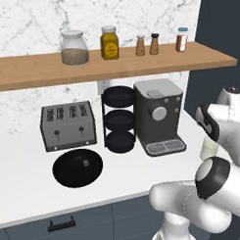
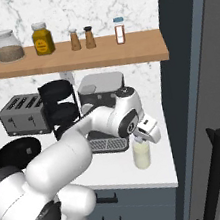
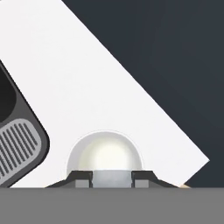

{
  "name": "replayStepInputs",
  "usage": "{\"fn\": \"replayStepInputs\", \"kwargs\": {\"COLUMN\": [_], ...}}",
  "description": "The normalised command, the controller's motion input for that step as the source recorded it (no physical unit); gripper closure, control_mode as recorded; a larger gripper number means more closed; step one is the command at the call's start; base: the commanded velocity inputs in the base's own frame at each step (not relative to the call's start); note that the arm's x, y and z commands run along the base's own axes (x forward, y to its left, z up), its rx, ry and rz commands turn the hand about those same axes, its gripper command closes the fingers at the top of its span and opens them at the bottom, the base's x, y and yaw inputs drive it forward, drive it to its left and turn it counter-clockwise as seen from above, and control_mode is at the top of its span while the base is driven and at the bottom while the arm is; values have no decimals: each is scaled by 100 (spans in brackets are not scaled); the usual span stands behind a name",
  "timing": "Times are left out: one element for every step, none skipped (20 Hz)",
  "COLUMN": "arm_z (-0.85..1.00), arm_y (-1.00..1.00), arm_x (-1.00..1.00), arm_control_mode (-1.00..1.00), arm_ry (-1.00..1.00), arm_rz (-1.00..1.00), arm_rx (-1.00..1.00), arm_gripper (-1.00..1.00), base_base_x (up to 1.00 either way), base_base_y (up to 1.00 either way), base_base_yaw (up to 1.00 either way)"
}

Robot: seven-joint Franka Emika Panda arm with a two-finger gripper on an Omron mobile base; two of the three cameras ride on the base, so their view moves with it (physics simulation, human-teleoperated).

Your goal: Grab a lemon wedge from the fridge and one ice cube from the ice bowl, and put them in the glass of lemonade.

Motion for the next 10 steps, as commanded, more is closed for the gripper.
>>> {"fn": "replayStepInputs", "kwargs": {"arm_z": [0,0,0,0,0,0,0,0,0,0], "arm_y": [0,0,0,0,0,0,0,0,0,0], "arm_x": [5,0,0,0,0,0,4,17,21,15], "arm_control_mode": [-100,-100,-100,-100,-100,-100,-100,-100,-100,-100], "arm_ry": [0,0,0,0,0,0,0,0,0,0], "arm_rz": [0,0,0,0,0,0,0,0,0,0], "arm_rx": [0,0,0,0,0,0,0,0,0,0], "arm_gripper": [100,100,100,100,100,100,100,100,100,100], "base_base_x": [0,0,0,0,0,0,0,0,0,0], "base_base_y": [0,0,0,0,0,0,0,0,0,0], "base_base_yaw": [0,0,0,0,0,0,0,0,0,0]}}
